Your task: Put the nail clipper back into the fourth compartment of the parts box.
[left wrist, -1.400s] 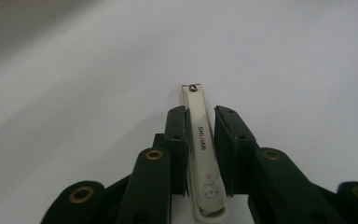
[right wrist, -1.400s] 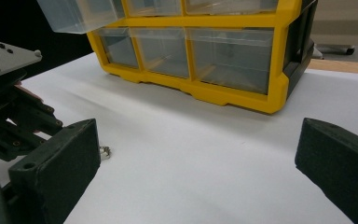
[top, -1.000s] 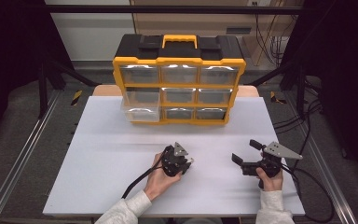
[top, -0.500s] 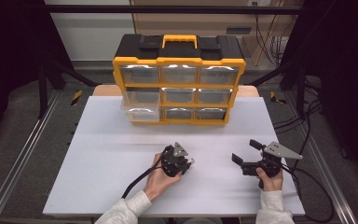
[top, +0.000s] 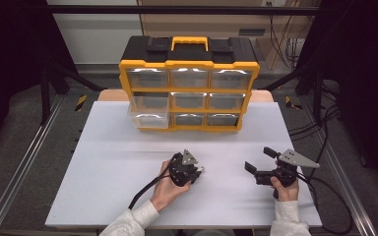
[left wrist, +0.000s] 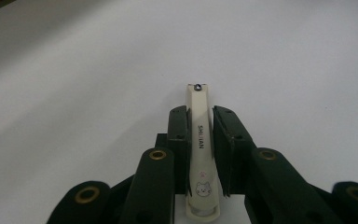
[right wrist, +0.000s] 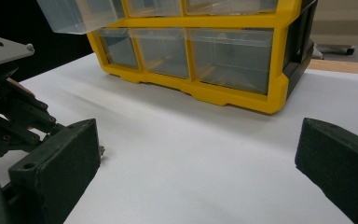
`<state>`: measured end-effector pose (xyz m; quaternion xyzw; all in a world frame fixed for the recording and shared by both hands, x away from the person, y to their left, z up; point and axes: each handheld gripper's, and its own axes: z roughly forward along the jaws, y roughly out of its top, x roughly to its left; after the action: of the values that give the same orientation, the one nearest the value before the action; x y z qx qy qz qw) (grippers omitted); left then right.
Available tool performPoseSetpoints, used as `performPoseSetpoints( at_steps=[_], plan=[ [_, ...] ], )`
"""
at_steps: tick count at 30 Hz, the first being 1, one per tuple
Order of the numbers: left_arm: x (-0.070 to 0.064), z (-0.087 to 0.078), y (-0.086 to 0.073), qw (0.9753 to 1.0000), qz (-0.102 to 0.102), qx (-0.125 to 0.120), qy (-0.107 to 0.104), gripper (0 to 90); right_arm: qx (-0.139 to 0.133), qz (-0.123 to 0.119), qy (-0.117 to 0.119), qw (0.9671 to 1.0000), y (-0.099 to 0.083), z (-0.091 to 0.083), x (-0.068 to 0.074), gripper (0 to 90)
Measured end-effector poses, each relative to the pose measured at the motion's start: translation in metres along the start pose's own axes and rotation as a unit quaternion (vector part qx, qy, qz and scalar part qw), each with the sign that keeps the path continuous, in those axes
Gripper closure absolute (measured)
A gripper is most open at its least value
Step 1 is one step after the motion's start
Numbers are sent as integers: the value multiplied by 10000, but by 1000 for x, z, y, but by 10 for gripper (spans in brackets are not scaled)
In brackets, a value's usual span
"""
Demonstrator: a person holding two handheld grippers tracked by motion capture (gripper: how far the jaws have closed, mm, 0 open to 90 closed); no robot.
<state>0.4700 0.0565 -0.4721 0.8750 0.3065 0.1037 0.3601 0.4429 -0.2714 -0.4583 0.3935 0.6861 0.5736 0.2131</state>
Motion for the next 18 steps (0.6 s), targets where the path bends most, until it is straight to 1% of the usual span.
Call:
performPoseSetpoints(
  at_steps=[9, 13, 18],
  plan=[
    [2, -8, 2, 10000, -18, -52, -36, 763, 8, -1, 2, 10000, 0, 0, 0, 2],
    [3, -11, 2, 9999, -70, -92, -54, 762, 11, -3, -1, 10000, 0, 0, 0, 3],
    [4, -17, 3, 9999, -83, -111, -68, 762, 7, -1, -1, 10000, 0, 0, 0, 3]
  ],
)
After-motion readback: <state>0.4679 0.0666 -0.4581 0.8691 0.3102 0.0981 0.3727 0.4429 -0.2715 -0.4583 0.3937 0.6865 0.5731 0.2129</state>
